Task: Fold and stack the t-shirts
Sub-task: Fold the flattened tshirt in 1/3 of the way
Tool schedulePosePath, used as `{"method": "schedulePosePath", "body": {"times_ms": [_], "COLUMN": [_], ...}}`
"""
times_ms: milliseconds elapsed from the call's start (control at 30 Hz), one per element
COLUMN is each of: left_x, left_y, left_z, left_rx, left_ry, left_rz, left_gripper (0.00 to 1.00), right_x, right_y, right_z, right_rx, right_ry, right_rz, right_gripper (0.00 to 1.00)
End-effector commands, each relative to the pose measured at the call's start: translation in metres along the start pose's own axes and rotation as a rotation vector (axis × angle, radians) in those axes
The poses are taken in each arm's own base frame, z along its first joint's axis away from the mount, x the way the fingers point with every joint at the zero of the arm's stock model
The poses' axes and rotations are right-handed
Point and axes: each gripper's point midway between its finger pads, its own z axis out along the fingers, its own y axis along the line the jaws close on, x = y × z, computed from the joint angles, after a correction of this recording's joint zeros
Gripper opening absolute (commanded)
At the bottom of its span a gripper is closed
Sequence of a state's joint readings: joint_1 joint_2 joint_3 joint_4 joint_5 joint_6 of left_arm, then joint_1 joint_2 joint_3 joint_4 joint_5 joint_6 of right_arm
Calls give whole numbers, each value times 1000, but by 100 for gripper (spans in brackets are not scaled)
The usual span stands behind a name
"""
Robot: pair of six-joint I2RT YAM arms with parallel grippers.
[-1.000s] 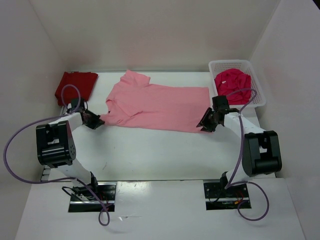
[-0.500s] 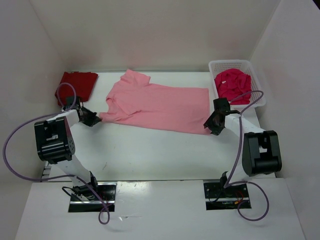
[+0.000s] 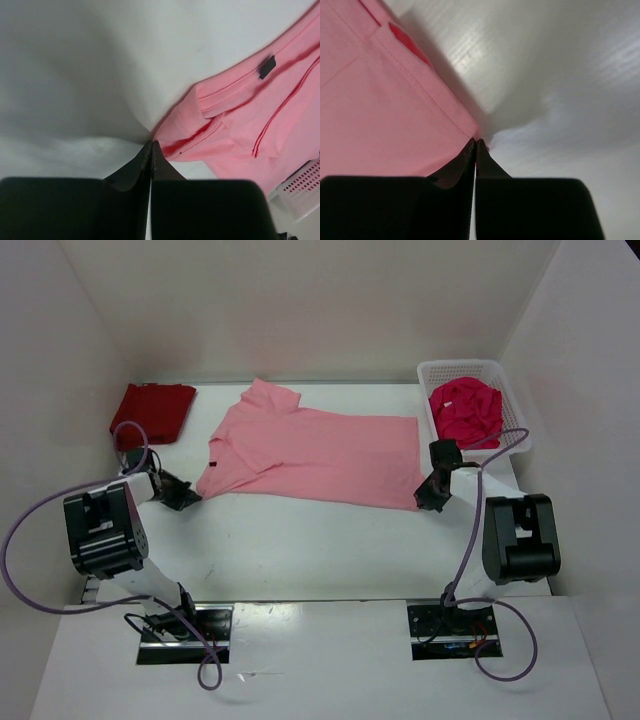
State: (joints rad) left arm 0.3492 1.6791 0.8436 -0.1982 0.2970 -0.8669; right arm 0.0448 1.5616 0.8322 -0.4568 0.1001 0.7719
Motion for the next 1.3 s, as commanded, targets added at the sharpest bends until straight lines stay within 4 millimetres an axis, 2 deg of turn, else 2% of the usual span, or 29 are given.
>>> {"method": "schedulePosePath", "body": {"times_ms": [0, 100, 133, 200, 300, 400, 433, 500, 533, 567, 600, 667, 700, 733, 767, 800, 833, 867, 900, 933, 967, 1000, 1033, 1067, 1100, 1133, 1167, 1200, 1267], "left_x": [5, 12, 24, 29, 51, 67, 69, 69, 60, 56, 50, 30, 25, 20, 8, 6, 7, 9, 9, 17, 28, 31, 32, 35, 32, 26, 21, 22, 22], "left_y": [38, 55, 67, 58, 59, 60, 60, 60, 56, 55, 51, 41, 36, 32, 20, 11, -1, -12, -23, -28, -42, -50, -49, -52, -54, -49, -51, -45, -46], "left_z": [-28, -47, -51, -62, -72, -76, -78, -78, -80, -78, -79, -82, -83, -85, -87, -90, -86, -86, -86, -81, -77, -78, -74, -71, -70, -63, -60, -49, -39], "left_rx": [-86, -109, -138, -99, -98, -79, -82, -82, -82, -94, -90, -80, -73, -63, -30, 9, 37, 56, 67, 63, 76, 87, 72, 66, 65, 36, 31, 6, 1], "left_ry": [-14, -19, 11, 5, 72, 115, 117, 117, 89, 86, 81, 37, 29, 17, -8, -7, -2, -3, -20, -10, -5, -25, -43, -54, -77, -96, -109, -86, -73], "left_rz": [7, -35, -59, -64, -115, -144, -156, -156, -146, -148, -145, -138, -125, -119, -94, -65, -16, 20, 76, 123, 190, 223, 255, 280, 300, 310, 311, 313, 320], "left_gripper": [0, 0, 0, 0, 0, 1, 11, 29, 42, 74, 81, 85, 85, 79, 66, 51, 29, 24, 23, 23, 23, 23, 25, 28, 31, 33, 36, 40, 41], "right_x": [-2, 2, 3, 2, 2, -9, -11, -12, -15, -20, -28, -40, -44, -44, -40, -29, -11, 2, 10, 27, 58, 65, 83, 101, 124, 145, 157, 172, 193], "right_y": [-20, -21, -23, -22, -23, -22, -22, -17, -14, -9, -3, 3, 14, 22, 34, 53, 76, 91, 115, 132, 160, 186, 201, 211, 238, 246, 255, 273, 294], "right_z": [-22, -35, -38, -49, -68, -80, -83, -86, -88, -96, -105, -116, -122, -122, -123, -124, -117, -116, -122, -111, -118, -129, -130, -114, -129, -114, -111, -123, -115], "right_rx": [32, 13, 13, -15, -48, -69, -80, -106, -113, -141, -167, -189, -237, -268, -303, -376, -418, -445, -485, -486, -536, -586, -619, -600, -675, -669, -675, -707, -717], "right_ry": [-58, -44, -32, -37, -54, -107, -110, -109, -116, -133, -159, -202, -201, -185, -168, -111, -57, -28, -19, 26, 49, 44, 79, 117, 132, 182, 193, 195, 222], "right_rz": [56, 106, 128, 141, 154, 168, 176, 150, 151, 125, 117, 75, 42, 14, -29, -62, -127, -174, -211, -255, -351, -390, -431, -467, -524, -580, -615, -671, -717], "right_gripper": [0, 0, 0, 0, 0, 19, 33, 43, 47, 54, 57, 59, 59, 57, 41, 33, 15, 8, 3, 0, 0, 0, 0, 0, 1, 3, 5, 8, 11]}}
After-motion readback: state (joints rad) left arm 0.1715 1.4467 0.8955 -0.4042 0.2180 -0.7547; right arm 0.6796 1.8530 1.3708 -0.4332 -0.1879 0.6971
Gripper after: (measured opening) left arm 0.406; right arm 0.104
